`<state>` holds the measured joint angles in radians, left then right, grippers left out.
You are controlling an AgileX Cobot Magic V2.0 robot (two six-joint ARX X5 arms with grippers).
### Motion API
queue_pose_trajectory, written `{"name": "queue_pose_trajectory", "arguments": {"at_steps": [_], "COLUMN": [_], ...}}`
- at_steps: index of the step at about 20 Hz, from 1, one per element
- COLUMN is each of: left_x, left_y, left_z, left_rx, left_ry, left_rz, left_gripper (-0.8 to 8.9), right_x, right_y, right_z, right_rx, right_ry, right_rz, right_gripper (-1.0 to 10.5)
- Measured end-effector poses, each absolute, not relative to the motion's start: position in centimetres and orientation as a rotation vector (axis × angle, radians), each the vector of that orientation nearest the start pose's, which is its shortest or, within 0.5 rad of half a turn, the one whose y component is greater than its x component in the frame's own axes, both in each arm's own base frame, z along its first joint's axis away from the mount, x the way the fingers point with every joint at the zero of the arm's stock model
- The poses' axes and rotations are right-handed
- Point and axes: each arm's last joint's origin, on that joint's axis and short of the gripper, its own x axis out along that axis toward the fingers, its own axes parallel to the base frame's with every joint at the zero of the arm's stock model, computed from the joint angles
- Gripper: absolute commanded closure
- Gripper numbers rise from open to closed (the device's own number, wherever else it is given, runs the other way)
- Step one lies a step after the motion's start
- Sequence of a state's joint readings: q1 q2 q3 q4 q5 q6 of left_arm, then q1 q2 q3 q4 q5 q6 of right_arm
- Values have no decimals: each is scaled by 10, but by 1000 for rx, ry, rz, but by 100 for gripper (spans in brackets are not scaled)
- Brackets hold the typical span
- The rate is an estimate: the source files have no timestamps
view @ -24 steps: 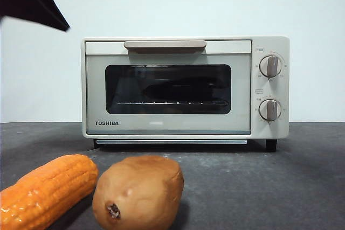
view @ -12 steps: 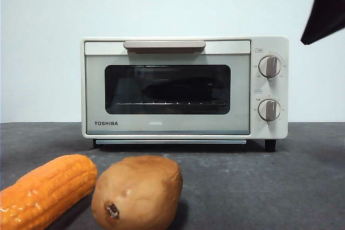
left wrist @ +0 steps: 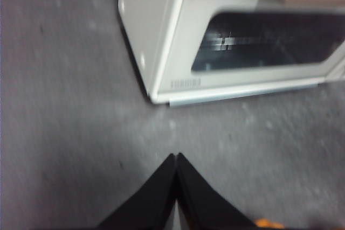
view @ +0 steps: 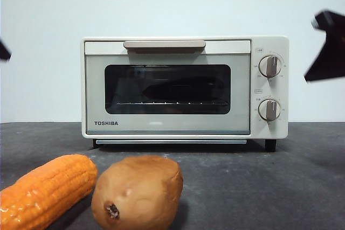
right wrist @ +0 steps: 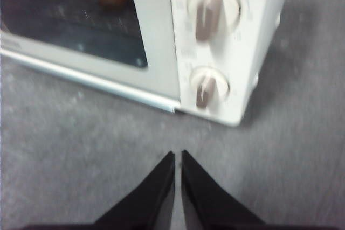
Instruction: Take the eggplant from the table,put the eggplant in the oven
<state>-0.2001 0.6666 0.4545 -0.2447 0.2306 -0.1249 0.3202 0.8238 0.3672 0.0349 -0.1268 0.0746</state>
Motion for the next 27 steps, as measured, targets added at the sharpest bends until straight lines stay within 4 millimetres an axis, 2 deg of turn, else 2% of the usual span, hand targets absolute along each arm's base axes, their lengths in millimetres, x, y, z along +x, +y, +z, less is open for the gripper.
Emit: {"name": "queue_pose_trajectory", "arguments": {"at_steps": [4, 13, 15, 18, 21, 27], "left_x": [145, 146, 138, 115, 98, 92], "left_y": [-36, -37, -35, -30, -23, -17], "left_z": [227, 230, 237, 254, 235, 172], "left_rx": [-181, -204, -202, -109, -23, 3], "left_ry": [545, 516, 460, 252, 126, 91], "left_rz": [-376, -374, -369, -397, -323, -250], "left_gripper": [810, 810, 810, 810, 810, 810], "right_x": [165, 166, 166, 166, 166, 166], "right_y": [59, 58, 58, 58, 58, 58], "right_z": [204, 207, 207, 207, 207, 207], "right_rx": [36, 40, 40, 40, 40, 39], "right_ry": [431, 402, 402, 402, 402, 403], "right_rz": [420, 404, 404, 404, 404, 404], "right_gripper": [944, 944, 944, 944, 944, 944]}}
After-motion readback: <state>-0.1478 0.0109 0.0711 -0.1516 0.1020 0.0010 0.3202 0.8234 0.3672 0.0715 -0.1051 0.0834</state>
